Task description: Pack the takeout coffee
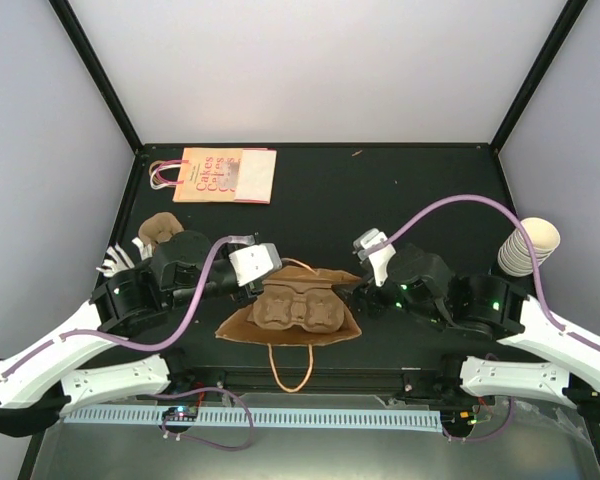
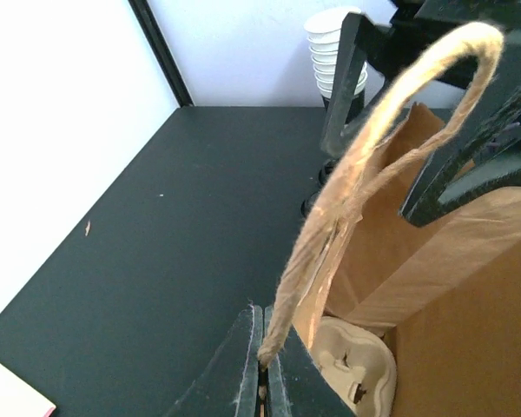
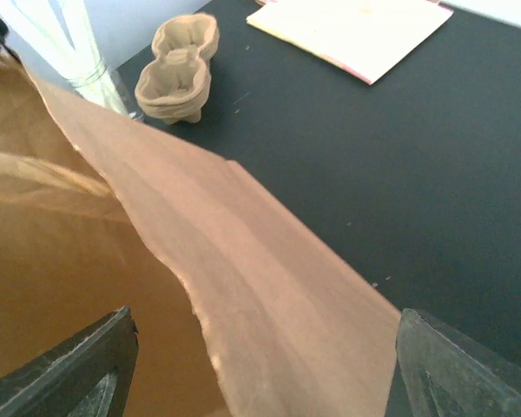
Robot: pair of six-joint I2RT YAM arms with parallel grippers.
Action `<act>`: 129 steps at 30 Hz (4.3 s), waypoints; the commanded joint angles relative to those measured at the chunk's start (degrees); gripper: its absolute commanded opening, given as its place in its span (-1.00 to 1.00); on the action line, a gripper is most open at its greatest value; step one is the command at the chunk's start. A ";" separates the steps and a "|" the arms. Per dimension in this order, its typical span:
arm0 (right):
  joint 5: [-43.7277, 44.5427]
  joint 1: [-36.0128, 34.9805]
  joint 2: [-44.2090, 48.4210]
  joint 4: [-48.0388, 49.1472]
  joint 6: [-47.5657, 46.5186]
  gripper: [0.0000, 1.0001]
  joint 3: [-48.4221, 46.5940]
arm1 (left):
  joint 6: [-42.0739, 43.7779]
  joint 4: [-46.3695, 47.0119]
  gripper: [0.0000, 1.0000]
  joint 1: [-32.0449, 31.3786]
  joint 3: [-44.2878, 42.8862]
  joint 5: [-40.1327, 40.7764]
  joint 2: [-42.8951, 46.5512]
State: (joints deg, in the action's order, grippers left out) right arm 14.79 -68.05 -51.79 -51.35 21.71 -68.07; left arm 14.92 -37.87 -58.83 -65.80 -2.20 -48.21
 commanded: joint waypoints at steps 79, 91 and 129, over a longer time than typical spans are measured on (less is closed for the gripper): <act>-3.17 20.06 -5.06 9.52 -8.18 0.99 -6.53 | -30.54 0.96 -0.97 19.24 -4.50 -1.02 -9.73; -7.66 28.63 -11.92 6.06 -5.95 0.94 -13.51 | -44.69 6.68 -0.97 35.64 -6.46 -6.98 -16.22; -6.44 28.59 -0.56 9.00 -5.02 0.93 4.55 | -6.35 -11.38 0.82 19.61 -9.36 -19.32 0.49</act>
State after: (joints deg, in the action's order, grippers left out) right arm 6.70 -39.72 -54.57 -44.03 16.82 -64.49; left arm -1.85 -45.45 -33.71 -75.53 -26.74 -47.44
